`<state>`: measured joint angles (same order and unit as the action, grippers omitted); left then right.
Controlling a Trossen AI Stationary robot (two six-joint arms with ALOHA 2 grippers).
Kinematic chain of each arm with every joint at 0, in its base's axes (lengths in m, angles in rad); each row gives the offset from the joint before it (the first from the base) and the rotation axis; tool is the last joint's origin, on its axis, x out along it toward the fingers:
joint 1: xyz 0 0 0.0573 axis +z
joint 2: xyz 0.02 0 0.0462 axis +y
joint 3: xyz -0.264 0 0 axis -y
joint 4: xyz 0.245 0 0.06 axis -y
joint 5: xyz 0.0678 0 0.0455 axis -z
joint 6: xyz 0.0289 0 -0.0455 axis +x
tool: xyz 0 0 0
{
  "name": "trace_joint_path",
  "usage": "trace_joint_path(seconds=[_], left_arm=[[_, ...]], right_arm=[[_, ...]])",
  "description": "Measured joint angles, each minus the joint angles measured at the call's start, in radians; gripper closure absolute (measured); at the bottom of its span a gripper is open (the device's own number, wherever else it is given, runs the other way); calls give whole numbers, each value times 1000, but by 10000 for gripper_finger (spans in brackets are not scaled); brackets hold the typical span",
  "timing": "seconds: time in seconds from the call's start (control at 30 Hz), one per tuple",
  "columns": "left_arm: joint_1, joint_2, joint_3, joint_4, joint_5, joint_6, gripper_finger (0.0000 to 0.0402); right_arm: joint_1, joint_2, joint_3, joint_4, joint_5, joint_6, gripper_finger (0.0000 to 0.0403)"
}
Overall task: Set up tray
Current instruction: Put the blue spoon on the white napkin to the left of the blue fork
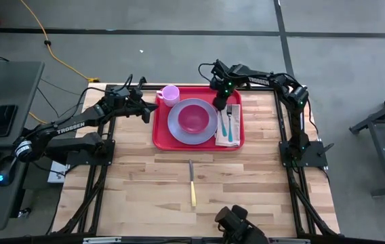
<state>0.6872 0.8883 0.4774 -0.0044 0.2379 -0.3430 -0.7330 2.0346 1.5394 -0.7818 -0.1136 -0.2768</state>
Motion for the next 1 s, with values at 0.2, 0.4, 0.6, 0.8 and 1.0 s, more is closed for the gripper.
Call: trace_joint_path(seconds=[0.2,0.4,0.6,0.8,1.0], left_arm=[[0,0,0,1,0,9,339],[0,0,0,1,0,24,339],[0,0,0,-13,0,32,339],[0,0,0,-30,0,34,339],[0,0,0,-31,0,43,339]], right_arm=[[0,0,0,0,16,70,402],[0,0,0,-2,31,124,402],[-5,0,0,-8,44,150,402],[-13,0,0,-10,16,172,402],[-19,0,0,-9,2,167,397]])
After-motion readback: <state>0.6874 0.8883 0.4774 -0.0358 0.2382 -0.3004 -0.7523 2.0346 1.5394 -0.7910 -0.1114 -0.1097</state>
